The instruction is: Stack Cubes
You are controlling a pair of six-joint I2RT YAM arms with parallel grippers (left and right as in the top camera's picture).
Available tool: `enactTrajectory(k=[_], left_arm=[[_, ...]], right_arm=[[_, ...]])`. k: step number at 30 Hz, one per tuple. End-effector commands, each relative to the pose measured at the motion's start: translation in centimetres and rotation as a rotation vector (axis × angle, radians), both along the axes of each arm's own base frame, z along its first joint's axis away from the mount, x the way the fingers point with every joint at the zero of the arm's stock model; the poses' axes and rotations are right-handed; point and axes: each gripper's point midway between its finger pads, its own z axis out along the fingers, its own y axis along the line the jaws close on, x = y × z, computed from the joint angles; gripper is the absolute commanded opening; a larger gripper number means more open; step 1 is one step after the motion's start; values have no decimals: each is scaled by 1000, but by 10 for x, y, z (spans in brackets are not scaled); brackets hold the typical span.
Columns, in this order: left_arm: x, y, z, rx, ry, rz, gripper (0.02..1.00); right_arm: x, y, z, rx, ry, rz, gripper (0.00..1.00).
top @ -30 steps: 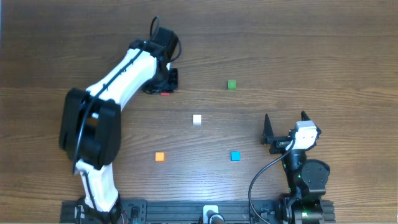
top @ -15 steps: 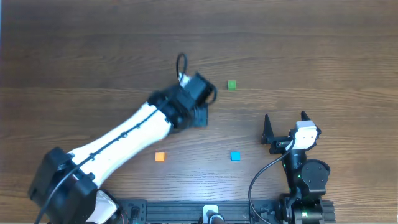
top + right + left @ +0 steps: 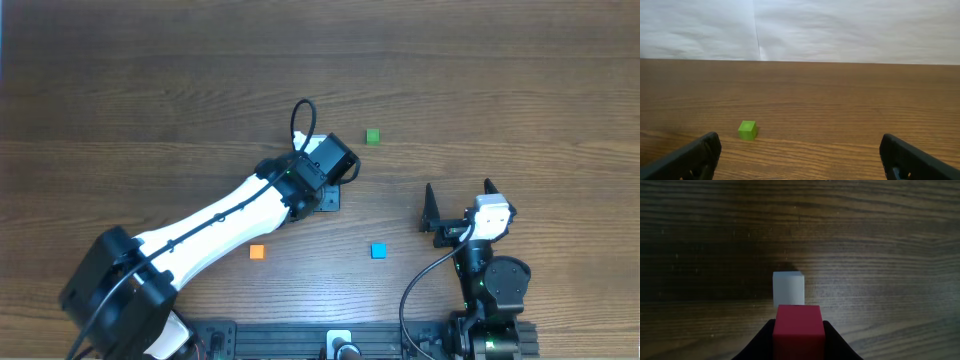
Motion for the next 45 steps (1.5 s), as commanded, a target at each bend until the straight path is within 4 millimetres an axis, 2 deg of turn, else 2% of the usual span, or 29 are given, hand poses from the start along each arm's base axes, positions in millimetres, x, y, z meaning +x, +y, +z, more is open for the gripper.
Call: enactTrajectory(k=[1, 7, 14, 45], left_arm=[[15, 3, -8, 17, -23, 46, 38], [23, 3, -15, 36, 0, 58, 38], [23, 2, -21, 48, 14, 56, 40], [25, 2, -27, 60, 24, 54, 53]], right_arm=[[0, -1, -2, -8, 3, -1, 993], [0, -1, -2, -8, 3, -1, 991], [0, -1, -2, -8, 2, -1, 993], [0, -1, -2, -8, 2, -1, 993]])
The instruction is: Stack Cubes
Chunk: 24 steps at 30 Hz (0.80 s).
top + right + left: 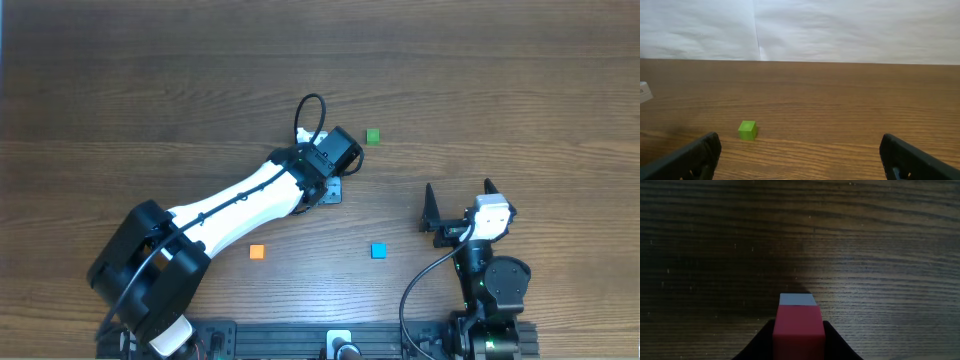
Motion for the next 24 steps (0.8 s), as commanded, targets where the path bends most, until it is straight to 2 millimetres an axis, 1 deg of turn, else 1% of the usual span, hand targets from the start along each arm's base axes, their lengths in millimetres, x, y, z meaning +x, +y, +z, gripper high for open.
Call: enactTrajectory(k=[1, 4, 10, 14, 17, 21, 24], left_arm=[[8, 0, 1, 4, -14, 18, 60], [8, 0, 1, 6, -13, 18, 112], [8, 1, -1, 9, -10, 18, 143], [7, 1, -2, 12, -7, 18, 198], [7, 1, -2, 12, -7, 18, 209], [7, 1, -2, 12, -8, 18, 251], [7, 1, -2, 12, -7, 18, 257]], right_arm=[[0, -1, -2, -8, 2, -1, 993], [0, -1, -2, -8, 2, -1, 991], [0, -1, -2, -8, 2, -1, 993], [0, -1, -2, -8, 2, -1, 991], [0, -1, -2, -8, 2, -1, 993], [0, -1, -2, -8, 2, -1, 991], [0, -1, -2, -8, 2, -1, 991]])
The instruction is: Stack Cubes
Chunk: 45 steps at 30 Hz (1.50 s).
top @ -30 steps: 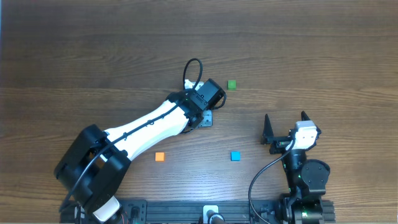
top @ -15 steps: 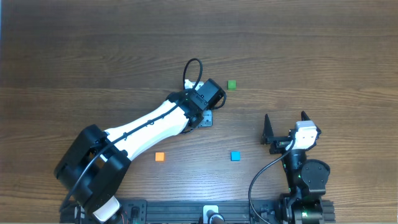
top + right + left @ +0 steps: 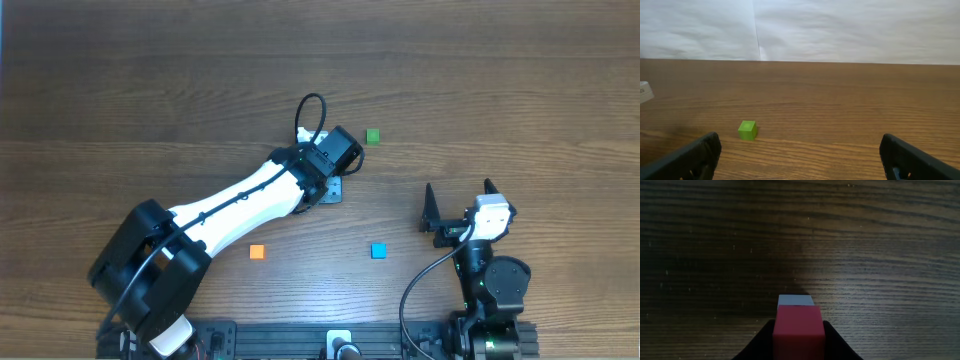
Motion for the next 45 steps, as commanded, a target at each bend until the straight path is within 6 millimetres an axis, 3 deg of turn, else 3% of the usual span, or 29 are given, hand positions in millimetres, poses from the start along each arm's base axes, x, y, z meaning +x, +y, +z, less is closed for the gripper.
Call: enactTrajectory(k=[1, 25, 31, 37, 40, 41, 45], left_arm=[[6, 2, -2, 13, -6, 18, 257], [6, 5, -3, 26, -8, 21, 261], [6, 4, -3, 26, -7, 21, 386], [6, 5, -6, 31, -2, 21, 404], [6, 5, -6, 31, -3, 21, 503], [8, 3, -4, 23, -11, 22, 606], [14, -1, 14, -19, -54, 25, 809]], right_arm=[[0, -1, -2, -9, 3, -1, 993], [0, -1, -2, -8, 2, -1, 993], [0, -1, -2, -8, 2, -1, 993], [0, -1, -2, -9, 3, 0, 993], [0, -1, -2, -8, 3, -1, 993], [0, -1, -2, -8, 2, -1, 991], [0, -1, -2, -8, 2, -1, 991]])
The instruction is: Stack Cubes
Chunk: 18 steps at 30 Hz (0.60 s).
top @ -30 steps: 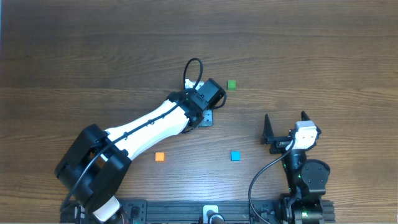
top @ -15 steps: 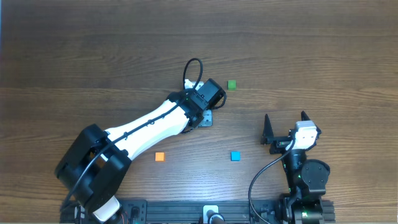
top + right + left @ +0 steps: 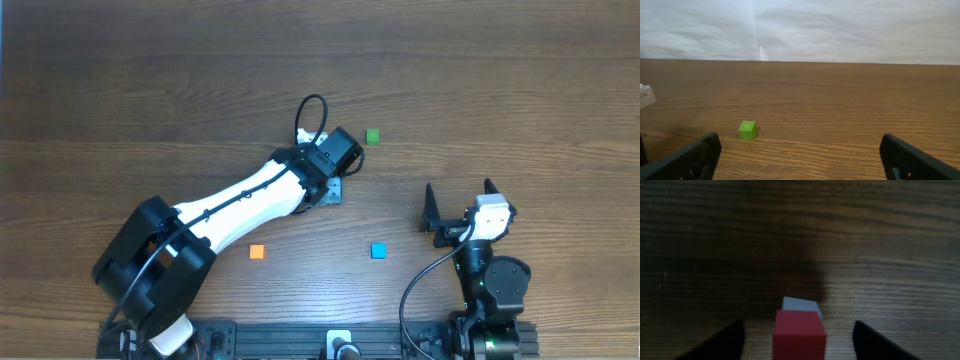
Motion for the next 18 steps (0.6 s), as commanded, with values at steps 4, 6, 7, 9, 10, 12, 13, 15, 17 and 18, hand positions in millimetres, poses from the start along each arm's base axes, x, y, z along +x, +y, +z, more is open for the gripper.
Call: enactTrajectory(k=[4, 6, 7, 9, 10, 12, 13, 15, 17, 18], left_arm=[[20, 2, 61, -104, -128, 37, 950], [16, 9, 78, -118, -142, 43, 972], [12, 14, 87, -120, -145, 44, 974], [1, 23, 102, -121, -147, 44, 991], [-4, 27, 109, -122, -148, 42, 996], [-27, 41, 122, -116, -141, 27, 998], [-44, 52, 123, -102, -139, 12, 998], [-59, 63, 115, -78, -140, -2, 998], [-73, 75, 99, -56, -125, -8, 1000], [-82, 84, 87, -47, -106, 18, 998]], right_arm=[[0, -1, -2, -7, 3, -1, 993], [0, -1, -2, -8, 2, -1, 993], [0, -1, -2, -7, 2, -1, 991], [0, -1, -2, -8, 2, -1, 991], [0, -1, -2, -7, 3, -1, 993], [0, -1, -2, -7, 3, -1, 991], [0, -1, -2, -7, 3, -1, 991], [0, -1, -2, -7, 3, -1, 991], [0, -1, -2, -7, 2, -1, 993], [0, -1, -2, -7, 3, -1, 991]])
